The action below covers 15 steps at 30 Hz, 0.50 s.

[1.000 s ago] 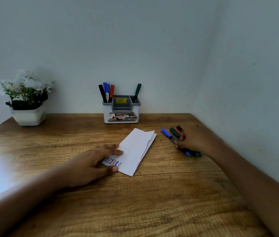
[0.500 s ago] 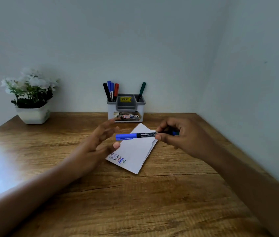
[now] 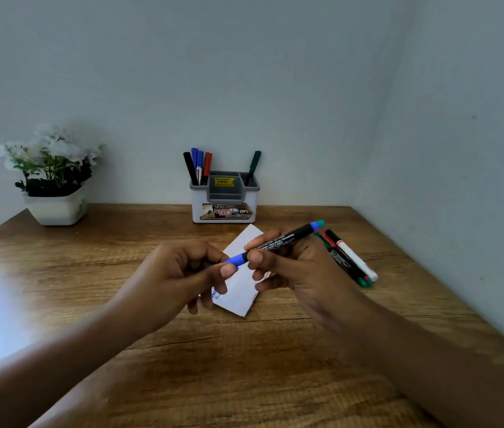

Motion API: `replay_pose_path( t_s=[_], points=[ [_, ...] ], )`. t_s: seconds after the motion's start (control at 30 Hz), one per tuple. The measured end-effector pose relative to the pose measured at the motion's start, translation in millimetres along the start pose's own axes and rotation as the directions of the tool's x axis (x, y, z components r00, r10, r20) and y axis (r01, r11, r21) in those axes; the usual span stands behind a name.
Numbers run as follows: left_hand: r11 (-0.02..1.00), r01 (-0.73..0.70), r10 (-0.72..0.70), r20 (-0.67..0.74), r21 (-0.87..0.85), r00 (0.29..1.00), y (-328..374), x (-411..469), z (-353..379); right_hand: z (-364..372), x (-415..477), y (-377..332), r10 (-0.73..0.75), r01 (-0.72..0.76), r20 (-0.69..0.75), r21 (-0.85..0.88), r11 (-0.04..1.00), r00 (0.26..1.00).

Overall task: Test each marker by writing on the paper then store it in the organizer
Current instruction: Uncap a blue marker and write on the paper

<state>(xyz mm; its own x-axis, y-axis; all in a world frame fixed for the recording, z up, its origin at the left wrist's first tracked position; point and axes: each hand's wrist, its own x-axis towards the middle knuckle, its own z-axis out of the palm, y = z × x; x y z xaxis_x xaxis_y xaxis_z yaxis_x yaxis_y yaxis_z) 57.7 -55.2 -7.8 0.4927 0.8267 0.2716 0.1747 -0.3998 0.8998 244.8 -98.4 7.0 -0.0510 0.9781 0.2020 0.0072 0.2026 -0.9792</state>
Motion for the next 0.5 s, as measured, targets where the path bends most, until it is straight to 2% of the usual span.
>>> replay_pose_path(
  t_s=[0.13,0.33,0.5],
  points=[
    [1.0,0.012,-0.012,-0.041,0.004,0.999,4.2,1.0,2.9,1.5,2.9,1.2,0.012,-0.007,-0.077,0.071,0.997,0.997],
    [0.994,-0.038,0.053,-0.151,0.098,0.987,7.9,0.5,7.6,5.3,6.5,1.2,0.059,-0.035,-0.187,0.127,0.991,0.981],
    [0.994,-0.048,0.065,-0.172,0.101,0.983,9.0,0.8,6.0,8.0,10.5,0.7,0.069,-0.031,-0.251,0.155,0.987,0.966]
  ],
)
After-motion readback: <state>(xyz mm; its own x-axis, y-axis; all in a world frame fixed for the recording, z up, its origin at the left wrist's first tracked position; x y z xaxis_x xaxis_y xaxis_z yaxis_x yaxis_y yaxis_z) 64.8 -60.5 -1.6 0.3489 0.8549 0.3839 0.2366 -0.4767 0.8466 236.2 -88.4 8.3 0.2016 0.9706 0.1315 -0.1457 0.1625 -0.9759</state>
